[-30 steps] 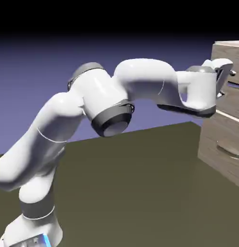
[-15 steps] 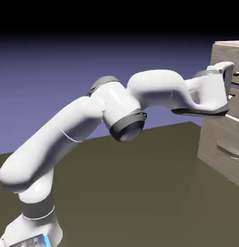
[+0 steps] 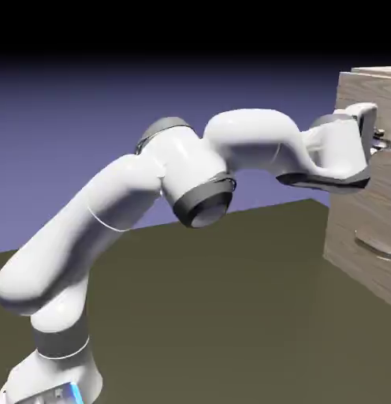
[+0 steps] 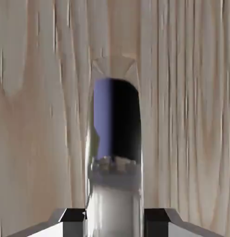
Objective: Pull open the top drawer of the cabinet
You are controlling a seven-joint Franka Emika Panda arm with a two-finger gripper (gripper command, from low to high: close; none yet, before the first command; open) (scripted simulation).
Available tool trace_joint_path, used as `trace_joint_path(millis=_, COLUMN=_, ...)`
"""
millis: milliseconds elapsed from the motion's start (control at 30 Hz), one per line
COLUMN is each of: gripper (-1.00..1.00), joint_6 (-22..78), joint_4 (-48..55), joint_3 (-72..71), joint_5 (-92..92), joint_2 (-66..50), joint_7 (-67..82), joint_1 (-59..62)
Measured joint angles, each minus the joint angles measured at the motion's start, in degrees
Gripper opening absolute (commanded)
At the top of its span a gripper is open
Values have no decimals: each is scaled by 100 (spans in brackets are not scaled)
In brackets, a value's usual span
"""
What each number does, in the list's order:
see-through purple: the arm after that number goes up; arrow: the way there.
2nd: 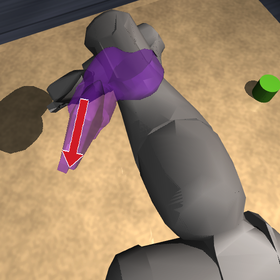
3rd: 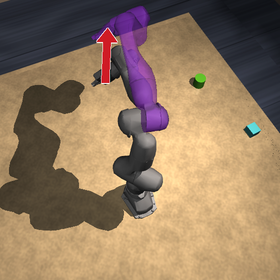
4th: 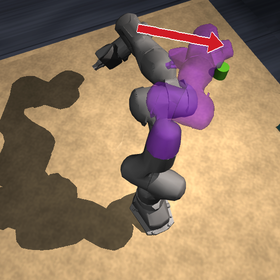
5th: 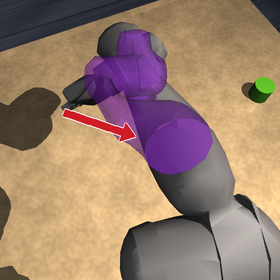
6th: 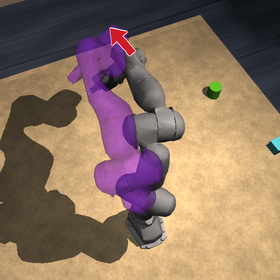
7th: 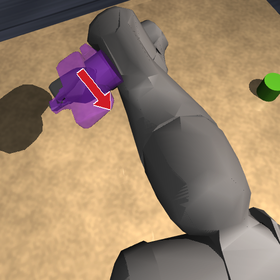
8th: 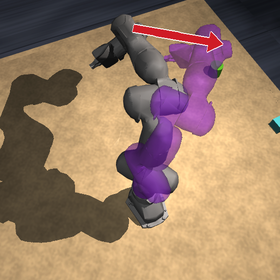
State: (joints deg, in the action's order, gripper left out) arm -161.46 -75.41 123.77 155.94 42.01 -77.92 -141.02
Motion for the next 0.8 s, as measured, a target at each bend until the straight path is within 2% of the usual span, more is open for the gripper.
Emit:
trace_joint_path(millis=467, gripper=-100, joint_6=593, joint_4=-2817, joint_3=-1534, joint_5=692, joint_2=-2003, joint_7=-2043, joint_1=2370)
trace_joint_path(millis=800, gripper=-100, joint_6=631, joint_4=-3739, joint_3=-3325, joint_5=1006, joint_2=-2921, joint_7=-3148, joint_1=4446)
